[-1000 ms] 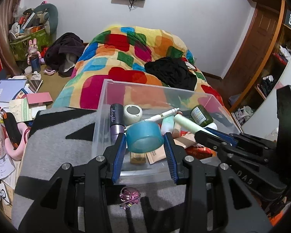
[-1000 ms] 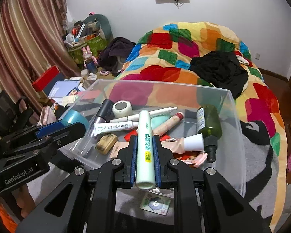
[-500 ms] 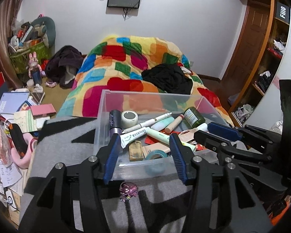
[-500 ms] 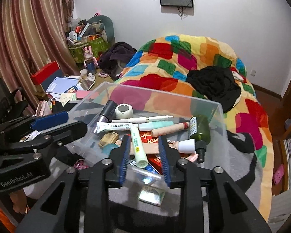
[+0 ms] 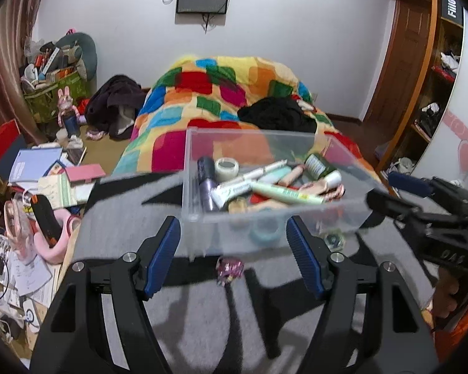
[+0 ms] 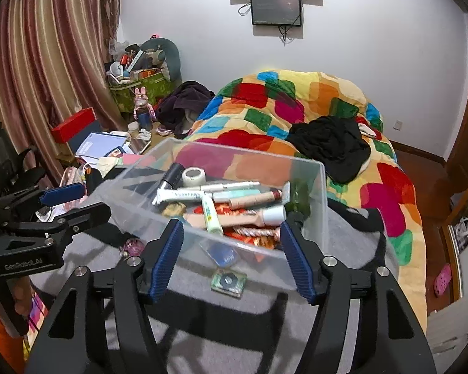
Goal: Organize objects
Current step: 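Grasp the green square item with the right gripper while the left grasps the purple keychain figure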
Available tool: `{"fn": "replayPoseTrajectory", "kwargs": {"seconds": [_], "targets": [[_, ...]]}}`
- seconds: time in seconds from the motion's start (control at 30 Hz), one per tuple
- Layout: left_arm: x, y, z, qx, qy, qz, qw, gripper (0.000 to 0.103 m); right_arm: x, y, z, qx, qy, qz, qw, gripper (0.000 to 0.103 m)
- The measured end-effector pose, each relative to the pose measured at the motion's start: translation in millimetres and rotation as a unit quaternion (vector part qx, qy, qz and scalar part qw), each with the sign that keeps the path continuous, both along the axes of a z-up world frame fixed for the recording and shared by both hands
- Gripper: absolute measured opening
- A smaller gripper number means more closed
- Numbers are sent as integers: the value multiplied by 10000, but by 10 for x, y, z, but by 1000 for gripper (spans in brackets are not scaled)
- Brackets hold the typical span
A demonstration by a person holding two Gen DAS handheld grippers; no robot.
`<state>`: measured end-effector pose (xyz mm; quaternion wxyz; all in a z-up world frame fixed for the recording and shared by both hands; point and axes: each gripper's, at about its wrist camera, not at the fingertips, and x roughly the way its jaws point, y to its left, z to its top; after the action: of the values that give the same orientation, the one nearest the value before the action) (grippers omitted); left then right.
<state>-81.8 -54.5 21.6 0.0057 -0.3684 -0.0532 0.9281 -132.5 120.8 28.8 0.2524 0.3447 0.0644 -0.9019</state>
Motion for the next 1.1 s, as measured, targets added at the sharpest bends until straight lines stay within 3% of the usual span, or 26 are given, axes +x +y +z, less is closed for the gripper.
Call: {"fn": "replayPoseTrajectory", "kwargs": {"seconds": [0.2, 0.37, 0.57, 0.7, 0.87, 1.03, 1.1], "targets": [[-22, -45, -330, 26, -512, 12, 9987, 70, 94, 115, -204, 115, -240, -49, 9996, 65], [-135, -36, -549, -24, -987, -51, 9951, 70, 46, 152, -513, 195, -699, -136, 9973, 65], [-272, -21, -668, -12, -1226, -107, 9924, 70, -89, 60, -750, 143, -1173, -132, 9929, 65], [-308, -17, -689, 8, -1262, -117, 9919, 58, -164, -51, -812, 240, -1288, -167, 9912, 64], [-279, 39, -712, -144, -1239, -200, 9920, 42, -166, -166, -853, 388, -1315, -188, 9904, 35], [-212, 65, -707, -160, -1128, -240, 9932, 25, -118, -139, -827, 351, -1224, -210, 9916, 33], [-198, 50, -701, -98, -1092, -240, 9937, 25, -104, -117, -812, 278, -1215, -188, 9920, 33]]}}
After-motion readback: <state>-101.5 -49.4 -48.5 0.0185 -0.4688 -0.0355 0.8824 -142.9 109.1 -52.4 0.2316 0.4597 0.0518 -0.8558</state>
